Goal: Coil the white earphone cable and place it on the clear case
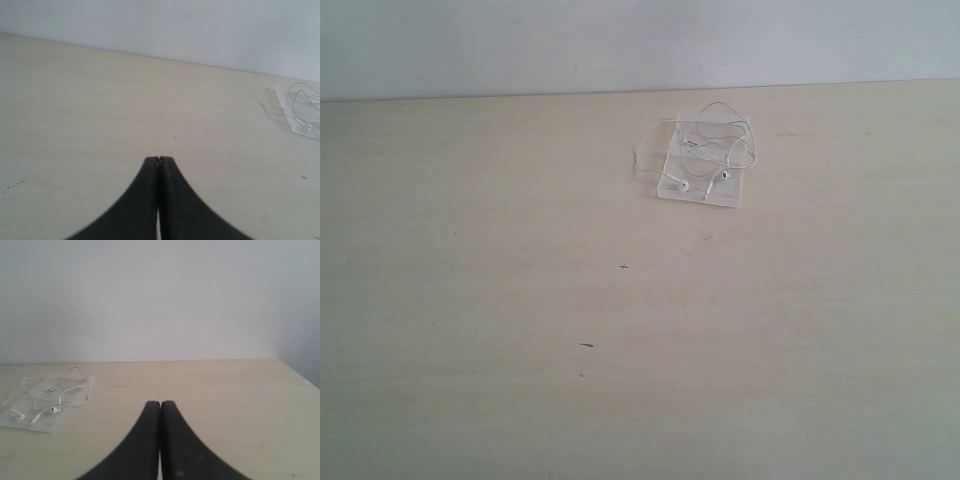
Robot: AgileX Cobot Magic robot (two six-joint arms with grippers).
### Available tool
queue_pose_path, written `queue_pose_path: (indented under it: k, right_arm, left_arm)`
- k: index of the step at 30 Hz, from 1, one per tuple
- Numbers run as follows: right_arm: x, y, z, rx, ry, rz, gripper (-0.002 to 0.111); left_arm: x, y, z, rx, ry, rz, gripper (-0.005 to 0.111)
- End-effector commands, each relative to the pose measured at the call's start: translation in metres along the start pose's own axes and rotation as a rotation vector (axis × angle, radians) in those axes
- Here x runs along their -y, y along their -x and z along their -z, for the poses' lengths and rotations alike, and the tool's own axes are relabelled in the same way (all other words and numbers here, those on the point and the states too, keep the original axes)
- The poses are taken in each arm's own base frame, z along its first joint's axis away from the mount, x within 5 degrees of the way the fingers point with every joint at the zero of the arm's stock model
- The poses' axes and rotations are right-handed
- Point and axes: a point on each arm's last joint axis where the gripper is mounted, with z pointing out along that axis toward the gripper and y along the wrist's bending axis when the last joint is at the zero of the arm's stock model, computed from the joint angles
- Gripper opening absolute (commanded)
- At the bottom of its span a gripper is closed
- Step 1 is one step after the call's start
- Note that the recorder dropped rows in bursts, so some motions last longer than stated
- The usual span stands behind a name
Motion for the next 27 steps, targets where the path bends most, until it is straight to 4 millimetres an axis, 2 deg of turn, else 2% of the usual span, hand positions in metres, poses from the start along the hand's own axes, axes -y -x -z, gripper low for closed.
queue_pose_path:
  k: [1, 5, 27]
  right_arm:
    - [0.0009, -0.0045, 0.0001, -0.028, -0.014, 0.019, 0.0]
    - [0.0013, -0.0142, 0.001, -0.135, -0.019, 0.002, 0.0]
    - [0.0007, -0.0142, 0.001, -0.135, -0.014, -0.034, 0.0]
  left_arm:
    - [0.0, 0.0005, 0.0005, 0.007, 0.001, -0.004, 0.0]
    - [0.0, 0.0005, 0.0005, 0.007, 0.001, -0.004, 0.0]
    - [0.0, 0.0005, 0.0005, 0.007, 0.001, -0.004, 0.0]
